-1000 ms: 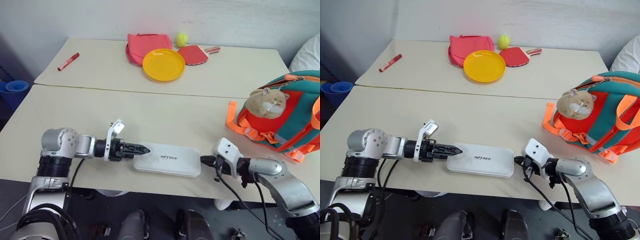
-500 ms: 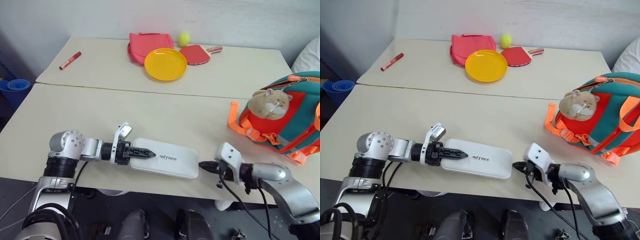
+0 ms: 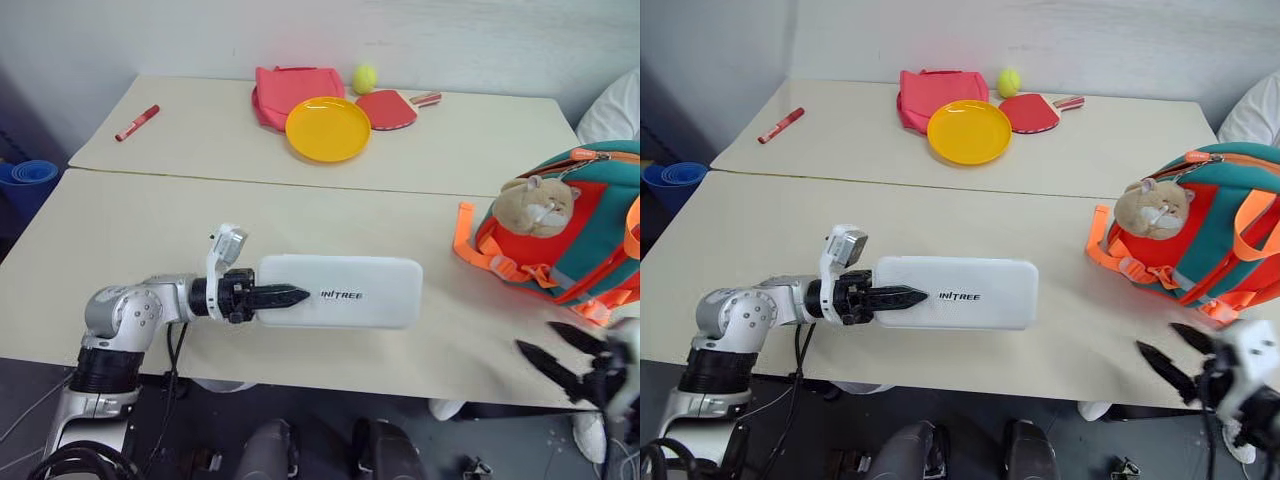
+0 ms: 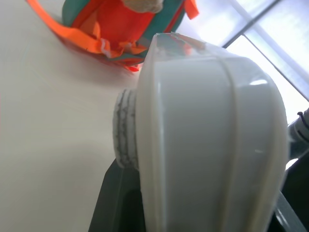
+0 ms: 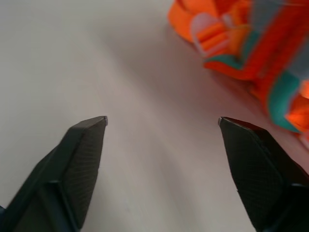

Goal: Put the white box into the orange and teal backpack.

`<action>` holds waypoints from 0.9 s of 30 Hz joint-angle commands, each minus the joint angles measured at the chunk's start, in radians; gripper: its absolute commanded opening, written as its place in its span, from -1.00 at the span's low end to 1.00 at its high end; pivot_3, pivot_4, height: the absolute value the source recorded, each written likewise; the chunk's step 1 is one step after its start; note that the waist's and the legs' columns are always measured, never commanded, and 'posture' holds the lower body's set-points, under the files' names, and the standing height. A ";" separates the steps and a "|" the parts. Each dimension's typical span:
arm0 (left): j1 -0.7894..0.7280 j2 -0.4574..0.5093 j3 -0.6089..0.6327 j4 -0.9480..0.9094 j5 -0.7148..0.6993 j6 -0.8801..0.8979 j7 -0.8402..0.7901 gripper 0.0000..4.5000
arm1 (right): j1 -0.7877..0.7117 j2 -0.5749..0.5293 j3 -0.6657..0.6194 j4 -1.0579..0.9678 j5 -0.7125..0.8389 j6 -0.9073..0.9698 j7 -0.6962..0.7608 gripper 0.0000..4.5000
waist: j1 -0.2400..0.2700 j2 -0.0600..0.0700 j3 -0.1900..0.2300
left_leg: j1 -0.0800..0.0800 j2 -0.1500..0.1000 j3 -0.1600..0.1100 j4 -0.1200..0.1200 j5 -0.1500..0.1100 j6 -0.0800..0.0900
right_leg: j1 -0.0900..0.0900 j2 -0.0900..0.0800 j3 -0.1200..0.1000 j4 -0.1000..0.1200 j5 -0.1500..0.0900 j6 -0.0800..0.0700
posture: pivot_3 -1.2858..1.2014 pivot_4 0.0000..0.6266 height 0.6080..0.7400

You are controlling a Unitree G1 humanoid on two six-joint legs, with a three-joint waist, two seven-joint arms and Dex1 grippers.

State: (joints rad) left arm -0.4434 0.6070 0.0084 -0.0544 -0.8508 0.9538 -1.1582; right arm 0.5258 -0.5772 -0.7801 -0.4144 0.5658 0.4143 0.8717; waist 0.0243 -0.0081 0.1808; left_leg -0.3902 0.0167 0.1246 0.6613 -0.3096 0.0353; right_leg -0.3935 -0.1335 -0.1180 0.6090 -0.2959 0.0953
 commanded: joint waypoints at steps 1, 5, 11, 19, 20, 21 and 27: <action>0.027 -0.008 -0.034 -0.045 0.100 -0.214 -0.080 -0.46 | 0.016 0.015 -0.117 0.069 0.054 -0.076 0.022 0.97 | -0.002 0.001 0.000 | 0.000 0.000 0.000 0.000 0.000 0.000 | 0.000 0.000 0.000 0.000 0.000 0.000 | 0.03 -0.52 1.00; 0.012 -0.071 -0.022 -0.021 0.113 -0.307 -0.093 -0.46 | -0.077 -0.042 -0.150 0.149 0.105 -0.102 0.032 0.97 | -0.005 0.002 0.000 | 0.001 0.000 0.002 0.000 -0.001 0.002 | 0.000 -0.001 0.002 0.000 0.001 0.001 | 0.03 -0.52 1.00; 0.017 -0.059 -0.029 -0.032 0.122 -0.292 -0.110 -0.46 | -0.351 -0.176 0.001 0.325 0.069 -0.128 0.059 0.97 | -0.019 0.002 0.000 | 0.002 0.001 0.001 0.000 0.002 0.008 | 0.000 -0.001 0.002 0.001 0.000 -0.001 | 0.03 -0.52 1.00; 0.038 -0.030 0.037 -0.047 0.109 -0.284 -0.063 -0.46 | -0.641 -0.182 0.245 0.379 0.090 -0.075 0.104 0.73 | -0.023 0.003 0.001 | 0.001 0.001 0.001 0.001 0.004 0.008 | 0.000 0.000 0.000 0.003 0.000 -0.001 | 0.03 -0.52 1.00; 0.038 -0.034 0.056 -0.039 0.109 -0.286 -0.044 -0.46 | -0.657 -0.175 0.268 0.372 0.090 -0.072 0.106 0.59 | -0.022 0.003 0.001 | 0.001 0.001 0.001 0.002 0.004 0.009 | 0.000 -0.001 0.000 0.003 0.000 -0.001 | 0.03 -0.52 1.00; 0.041 -0.032 0.072 -0.032 0.114 -0.290 -0.026 -0.46 | -0.674 -0.163 0.294 0.362 0.084 -0.078 0.103 0.46 | -0.023 0.003 0.001 | 0.000 0.001 0.000 0.002 0.004 0.009 | 0.000 -0.001 0.000 0.003 0.000 -0.001 | 0.03 -0.52 1.00; 0.116 -0.003 0.151 -0.050 0.110 -0.290 0.036 -0.46 | -0.739 -0.074 0.434 0.217 0.115 -0.043 0.064 -0.51 | -0.033 0.003 0.001 | 0.001 0.001 0.000 0.002 0.004 0.008 | 0.000 0.000 0.000 0.004 0.001 0.000 | 0.03 -0.52 1.00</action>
State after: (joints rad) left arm -0.3339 0.5944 0.1209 -0.0671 -0.7153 0.6737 -1.1270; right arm -0.1923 -0.6591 -0.3710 -0.1285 0.6496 0.3588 0.9431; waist -0.0087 -0.0054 0.1814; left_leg -0.3892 0.0179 0.1246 0.6626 -0.3058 0.0428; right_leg -0.3938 -0.1335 -0.1177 0.6132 -0.2954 0.0949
